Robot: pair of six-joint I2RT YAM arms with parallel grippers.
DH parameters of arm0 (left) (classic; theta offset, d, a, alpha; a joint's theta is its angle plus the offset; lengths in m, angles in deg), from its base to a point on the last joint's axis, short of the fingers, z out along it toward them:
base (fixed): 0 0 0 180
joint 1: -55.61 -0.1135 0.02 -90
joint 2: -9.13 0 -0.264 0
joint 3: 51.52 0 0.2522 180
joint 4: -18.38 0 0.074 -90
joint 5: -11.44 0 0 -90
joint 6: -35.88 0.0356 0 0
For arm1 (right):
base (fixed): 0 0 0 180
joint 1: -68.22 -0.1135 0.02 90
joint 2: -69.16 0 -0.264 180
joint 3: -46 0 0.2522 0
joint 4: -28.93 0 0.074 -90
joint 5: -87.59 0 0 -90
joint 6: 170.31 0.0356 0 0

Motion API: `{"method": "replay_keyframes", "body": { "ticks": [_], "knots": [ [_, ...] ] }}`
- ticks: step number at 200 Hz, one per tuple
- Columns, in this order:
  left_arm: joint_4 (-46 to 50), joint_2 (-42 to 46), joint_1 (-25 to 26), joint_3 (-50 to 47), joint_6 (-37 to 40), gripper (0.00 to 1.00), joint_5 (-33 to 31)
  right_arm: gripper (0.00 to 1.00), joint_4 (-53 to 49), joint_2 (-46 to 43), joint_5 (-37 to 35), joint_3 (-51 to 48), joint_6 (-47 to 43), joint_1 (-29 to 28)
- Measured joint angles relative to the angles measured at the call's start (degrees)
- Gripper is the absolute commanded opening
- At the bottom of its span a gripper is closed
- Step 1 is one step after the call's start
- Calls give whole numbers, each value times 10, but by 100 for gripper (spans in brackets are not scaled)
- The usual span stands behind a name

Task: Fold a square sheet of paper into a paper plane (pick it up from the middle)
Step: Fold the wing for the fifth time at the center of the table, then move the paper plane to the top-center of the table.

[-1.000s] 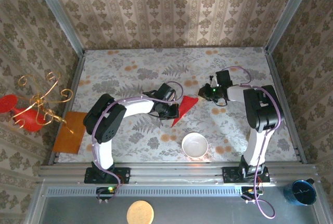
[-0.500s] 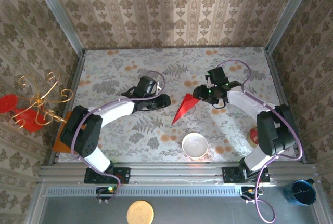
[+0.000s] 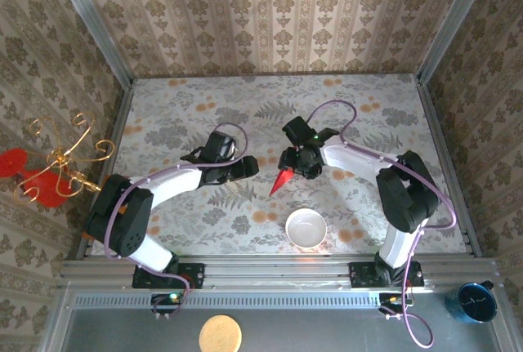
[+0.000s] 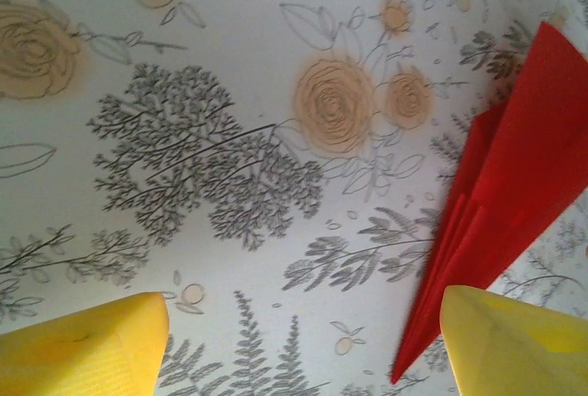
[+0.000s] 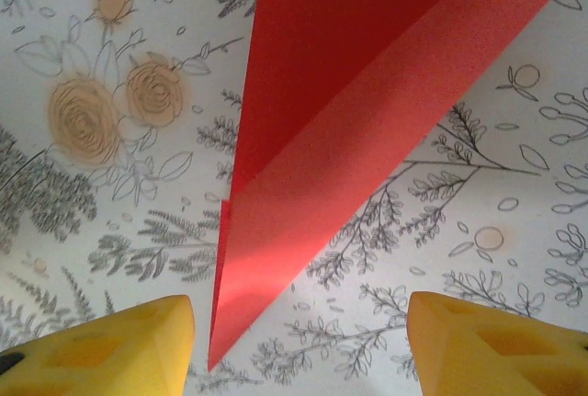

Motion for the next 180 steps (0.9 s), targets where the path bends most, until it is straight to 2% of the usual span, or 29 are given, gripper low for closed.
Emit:
{"method": "replay_keyframes", "body": {
  "ticks": [46, 90, 150, 180],
  "knots": [
    [-4, 2, 0, -29, 0, 87, -4, 63, -21, 40, -26, 35, 21, -2],
    [-6, 2, 0, -29, 0, 89, -6, 56, -34, 49, -40, 42, 34, -2],
    [-6, 2, 0, -29, 5, 95, -5, 43, -38, 41, -50, 16, 56, -2],
    [-6, 2, 0, -29, 9, 97, -6, 33, -35, 40, -50, 12, 66, -2]
  ]
}}
